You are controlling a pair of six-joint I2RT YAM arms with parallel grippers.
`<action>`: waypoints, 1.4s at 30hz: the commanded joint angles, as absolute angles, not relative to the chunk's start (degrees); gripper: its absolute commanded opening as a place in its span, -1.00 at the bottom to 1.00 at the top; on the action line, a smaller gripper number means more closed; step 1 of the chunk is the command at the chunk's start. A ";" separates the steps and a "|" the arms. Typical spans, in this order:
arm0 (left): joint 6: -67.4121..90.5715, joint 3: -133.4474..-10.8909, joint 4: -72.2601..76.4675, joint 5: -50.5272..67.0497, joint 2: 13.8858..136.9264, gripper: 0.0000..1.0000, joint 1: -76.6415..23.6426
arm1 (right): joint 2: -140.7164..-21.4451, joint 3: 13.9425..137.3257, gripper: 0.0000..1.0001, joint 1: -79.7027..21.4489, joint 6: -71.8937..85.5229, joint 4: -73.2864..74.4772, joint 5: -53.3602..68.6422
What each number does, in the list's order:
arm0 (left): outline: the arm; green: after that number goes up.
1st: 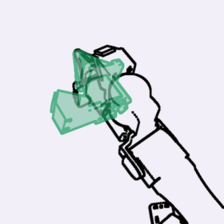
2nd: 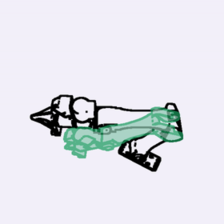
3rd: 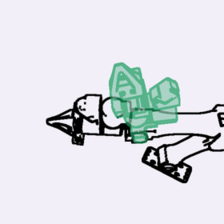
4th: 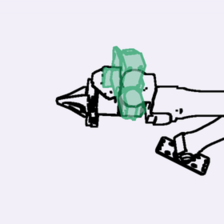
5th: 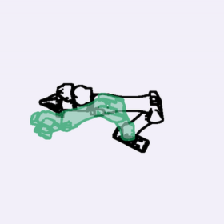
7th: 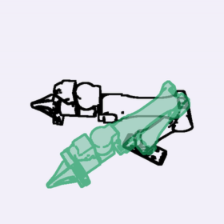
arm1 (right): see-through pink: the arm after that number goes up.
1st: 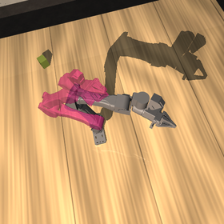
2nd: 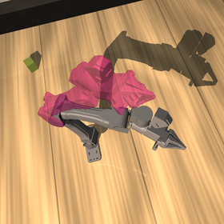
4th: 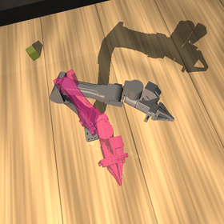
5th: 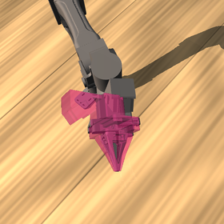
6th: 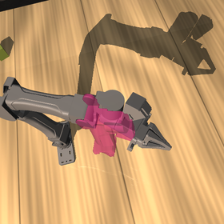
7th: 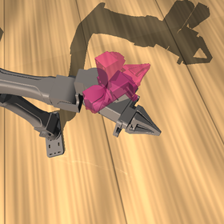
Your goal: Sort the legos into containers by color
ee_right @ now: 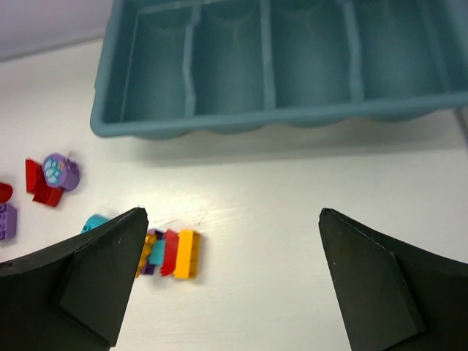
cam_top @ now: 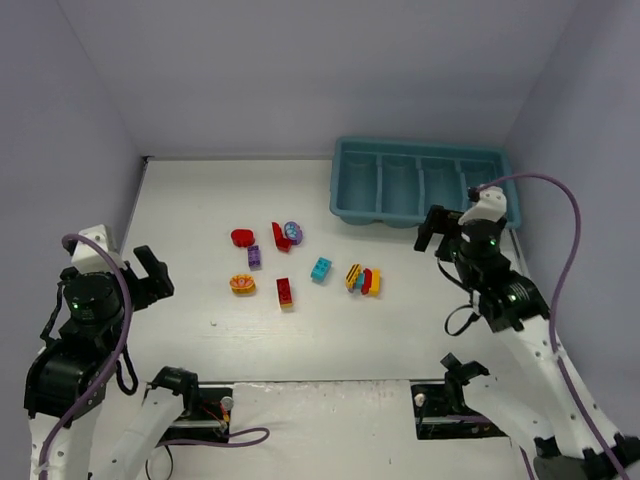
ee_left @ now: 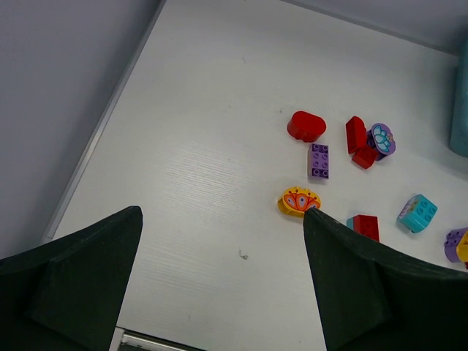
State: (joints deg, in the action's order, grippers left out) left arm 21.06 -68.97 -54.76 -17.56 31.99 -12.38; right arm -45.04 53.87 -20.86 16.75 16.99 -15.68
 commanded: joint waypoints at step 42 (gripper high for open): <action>21.88 -70.66 -57.66 -16.88 37.26 0.69 -14.06 | -96.16 67.49 -0.92 -44.47 51.86 17.58 -27.77</action>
State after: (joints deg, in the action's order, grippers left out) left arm 21.69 -69.21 -59.46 -16.75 35.94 -13.82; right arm -98.37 63.81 -44.29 53.67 17.45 -23.77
